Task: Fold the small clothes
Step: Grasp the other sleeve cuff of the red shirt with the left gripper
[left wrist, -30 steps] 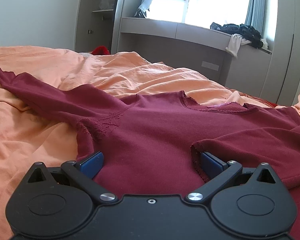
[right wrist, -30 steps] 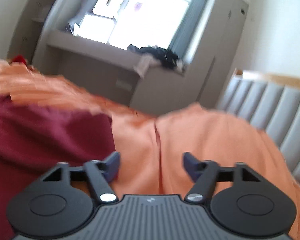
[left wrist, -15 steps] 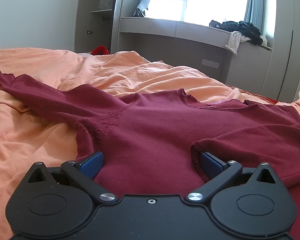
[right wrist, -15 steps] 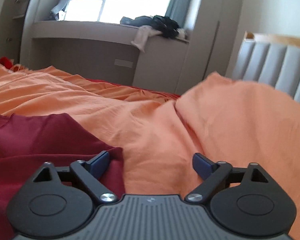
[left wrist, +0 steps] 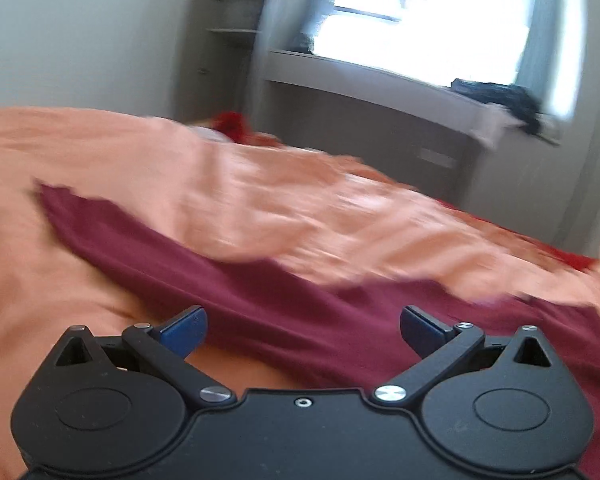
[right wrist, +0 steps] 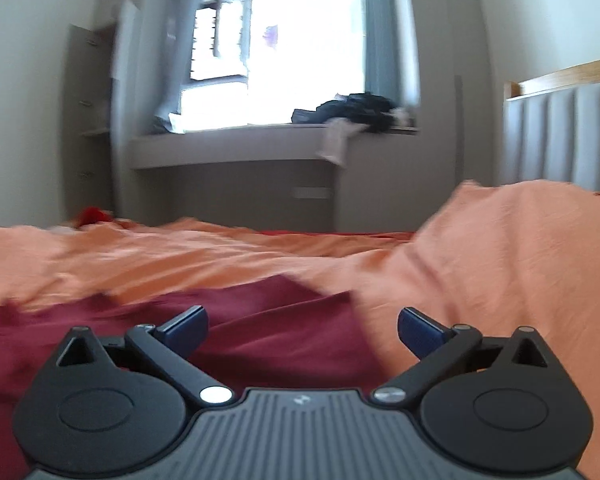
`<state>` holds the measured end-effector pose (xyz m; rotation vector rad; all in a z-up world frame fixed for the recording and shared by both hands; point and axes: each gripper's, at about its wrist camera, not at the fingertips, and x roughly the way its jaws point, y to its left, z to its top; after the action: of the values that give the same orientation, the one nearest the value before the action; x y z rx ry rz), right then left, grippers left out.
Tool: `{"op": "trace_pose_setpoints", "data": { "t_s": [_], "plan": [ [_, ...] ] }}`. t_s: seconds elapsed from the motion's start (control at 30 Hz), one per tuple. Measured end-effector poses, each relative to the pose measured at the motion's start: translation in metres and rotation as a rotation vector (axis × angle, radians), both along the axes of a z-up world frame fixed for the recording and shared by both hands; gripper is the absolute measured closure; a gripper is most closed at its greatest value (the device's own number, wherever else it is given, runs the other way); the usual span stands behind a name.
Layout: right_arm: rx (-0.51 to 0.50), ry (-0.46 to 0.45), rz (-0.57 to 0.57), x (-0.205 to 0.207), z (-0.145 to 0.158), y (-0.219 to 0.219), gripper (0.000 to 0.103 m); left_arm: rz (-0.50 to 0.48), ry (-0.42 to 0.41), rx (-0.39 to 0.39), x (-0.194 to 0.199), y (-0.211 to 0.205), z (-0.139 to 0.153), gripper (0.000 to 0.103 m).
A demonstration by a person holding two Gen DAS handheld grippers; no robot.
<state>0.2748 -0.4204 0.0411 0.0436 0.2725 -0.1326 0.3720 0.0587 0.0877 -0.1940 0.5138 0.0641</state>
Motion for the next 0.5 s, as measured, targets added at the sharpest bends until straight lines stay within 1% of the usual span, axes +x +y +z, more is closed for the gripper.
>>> {"op": "trace_pose_setpoints", "data": {
  "t_s": [0.07, 0.13, 0.23, 0.3, 0.37, 0.5],
  "plan": [
    [0.021, -0.006, 0.044, -0.019, -0.004, 0.023, 0.0, 0.075, -0.01, 0.017, 0.016, 0.04, 0.0, 0.0],
    [0.047, -0.003, 0.071, -0.034, -0.009, 0.046, 0.0, 0.151, 0.026, 0.003, 0.037, 0.084, -0.004, 0.0],
    [0.073, 0.006, 0.106, -0.051, -0.018, 0.08, 0.0, 0.245, 0.106, -0.074, 0.068, 0.145, -0.014, 0.0],
    [0.077, 0.017, 0.124, -0.059, -0.024, 0.101, 0.0, 0.294, 0.162, -0.143, 0.09, 0.183, -0.022, 0.0],
    [0.086, 0.047, 0.138, -0.06, -0.03, 0.119, 0.0, 0.315, 0.196, -0.188, 0.107, 0.215, -0.03, 0.001],
    [0.07, 0.076, 0.166, -0.061, -0.043, 0.145, 0.0, 0.287, 0.141, -0.258, 0.122, 0.253, -0.033, 0.001]
  ]
}}
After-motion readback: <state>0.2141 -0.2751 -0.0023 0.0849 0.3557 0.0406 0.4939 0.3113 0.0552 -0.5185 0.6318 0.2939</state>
